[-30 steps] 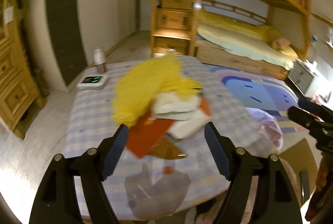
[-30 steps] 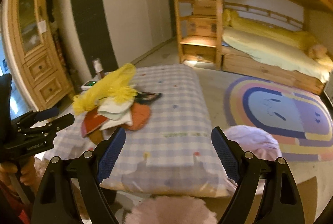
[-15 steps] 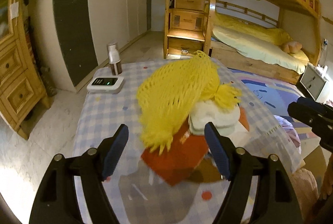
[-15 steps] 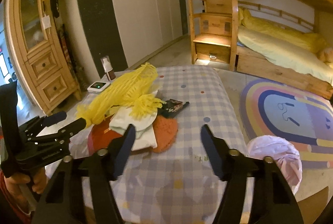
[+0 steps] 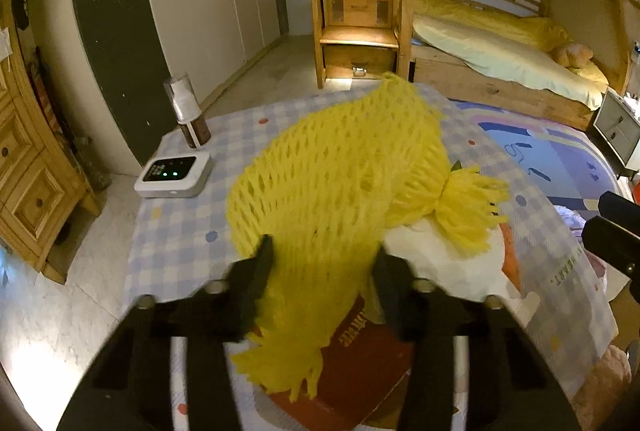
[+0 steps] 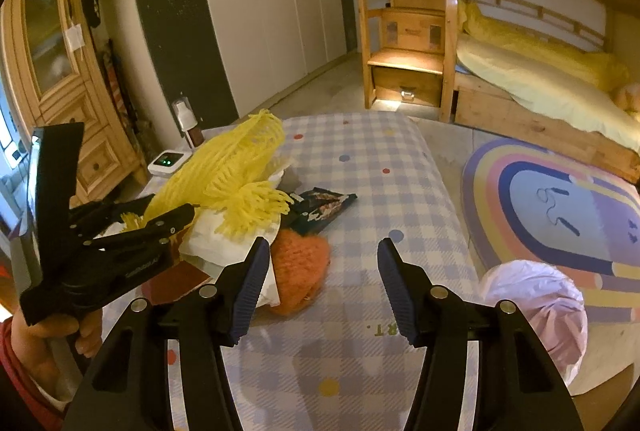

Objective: Collect trash
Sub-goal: 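Return the left tool to the table and grasp the yellow foam net, then grasp the white tissue with the right tool while the left tool holds the yellow net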

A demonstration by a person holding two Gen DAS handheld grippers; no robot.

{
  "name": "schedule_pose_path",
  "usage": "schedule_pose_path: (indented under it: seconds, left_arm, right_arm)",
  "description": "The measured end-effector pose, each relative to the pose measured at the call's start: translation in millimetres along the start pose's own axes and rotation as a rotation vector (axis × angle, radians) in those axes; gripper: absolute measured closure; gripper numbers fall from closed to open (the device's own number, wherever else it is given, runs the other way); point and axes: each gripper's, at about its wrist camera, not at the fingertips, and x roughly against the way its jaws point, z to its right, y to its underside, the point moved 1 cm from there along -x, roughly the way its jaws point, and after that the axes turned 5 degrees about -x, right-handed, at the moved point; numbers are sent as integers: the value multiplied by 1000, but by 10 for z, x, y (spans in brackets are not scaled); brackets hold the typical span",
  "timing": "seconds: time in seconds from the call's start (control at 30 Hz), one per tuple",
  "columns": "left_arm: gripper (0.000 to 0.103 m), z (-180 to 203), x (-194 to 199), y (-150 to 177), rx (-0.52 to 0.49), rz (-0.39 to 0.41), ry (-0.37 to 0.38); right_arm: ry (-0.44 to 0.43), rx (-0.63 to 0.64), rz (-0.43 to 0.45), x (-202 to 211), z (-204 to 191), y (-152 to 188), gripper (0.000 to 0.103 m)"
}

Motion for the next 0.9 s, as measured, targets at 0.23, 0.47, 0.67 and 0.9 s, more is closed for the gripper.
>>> schedule_pose_path:
  seconds: [0.23,0.47,0.67,0.9]
  left_arm:
    - [90,-283,371,0,137,136,63]
    - [90,-632,822,149,250,280,138]
    - [90,-808,850,269,322,268,140]
    - [90,-905,799,310,369,240,93]
  right_arm:
    - [-6,6,19,73,-23,-3,45]
    - [-34,26,32,155,-143,11,42]
    - [-55,55,15,60,-285,24,42]
    - [-91,164,-27,-202,-611,71,42]
